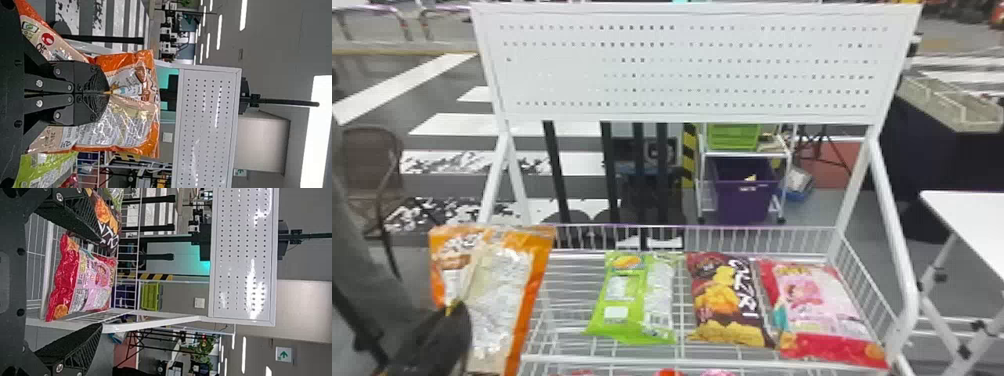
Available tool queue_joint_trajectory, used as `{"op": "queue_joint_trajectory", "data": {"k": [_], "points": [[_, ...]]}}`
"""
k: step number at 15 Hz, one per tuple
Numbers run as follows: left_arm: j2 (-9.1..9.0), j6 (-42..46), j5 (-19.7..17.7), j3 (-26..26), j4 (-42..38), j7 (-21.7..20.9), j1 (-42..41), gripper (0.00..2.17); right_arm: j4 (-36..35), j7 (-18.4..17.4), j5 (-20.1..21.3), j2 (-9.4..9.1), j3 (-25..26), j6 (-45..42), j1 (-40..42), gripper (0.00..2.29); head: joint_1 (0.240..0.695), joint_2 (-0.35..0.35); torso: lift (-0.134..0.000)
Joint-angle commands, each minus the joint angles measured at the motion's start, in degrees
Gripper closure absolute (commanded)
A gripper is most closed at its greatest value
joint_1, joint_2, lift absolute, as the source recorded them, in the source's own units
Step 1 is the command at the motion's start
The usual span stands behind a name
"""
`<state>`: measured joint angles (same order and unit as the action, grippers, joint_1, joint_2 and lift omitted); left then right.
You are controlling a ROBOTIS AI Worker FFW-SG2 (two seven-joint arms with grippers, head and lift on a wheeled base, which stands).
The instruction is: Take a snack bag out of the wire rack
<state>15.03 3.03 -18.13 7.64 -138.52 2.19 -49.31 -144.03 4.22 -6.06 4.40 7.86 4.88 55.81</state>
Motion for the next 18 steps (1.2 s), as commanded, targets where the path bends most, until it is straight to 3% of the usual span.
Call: {"op": "queue_joint_trajectory", "data": {"k": [1,8,10,12,15,16,18], "points": [[0.00,0.0,-0.1,0.0,0.0,0.0,0.1,1.87,0.1,0.0,0.0,-0.01,0.0,0.0,0.0,0.12,0.499,0.000,0.000],[0.00,0.0,-0.1,0.0,0.1,0.0,0.2,1.87,0.1,0.0,0.1,-0.01,0.0,0.0,-0.1,0.12,0.499,0.000,0.000],[0.00,0.0,-0.1,-0.1,0.0,0.0,0.2,1.87,1.9,-0.4,-0.4,0.52,-0.4,2.5,-3.3,0.12,0.499,0.000,0.000],[0.00,0.0,0.1,-0.4,-0.2,-0.1,0.2,1.87,6.7,-1.5,-0.7,2.54,-3.8,4.7,-10.1,0.12,0.499,0.000,0.000],[0.00,0.0,0.3,-1.0,-0.2,-0.1,0.3,1.87,14.7,-4.3,-3.7,7.38,-10.5,7.9,-23.5,0.12,0.499,0.000,0.000],[0.09,0.0,0.3,-1.1,-0.2,-0.1,0.4,1.87,17.7,-5.1,-4.0,8.25,-13.0,11.3,-28.3,0.12,0.499,0.000,0.000],[0.09,0.0,0.4,-1.1,-0.2,0.0,0.4,1.87,22.6,-6.2,-4.7,8.17,-16.6,17.9,-36.1,0.12,0.499,0.000,0.000]]}}
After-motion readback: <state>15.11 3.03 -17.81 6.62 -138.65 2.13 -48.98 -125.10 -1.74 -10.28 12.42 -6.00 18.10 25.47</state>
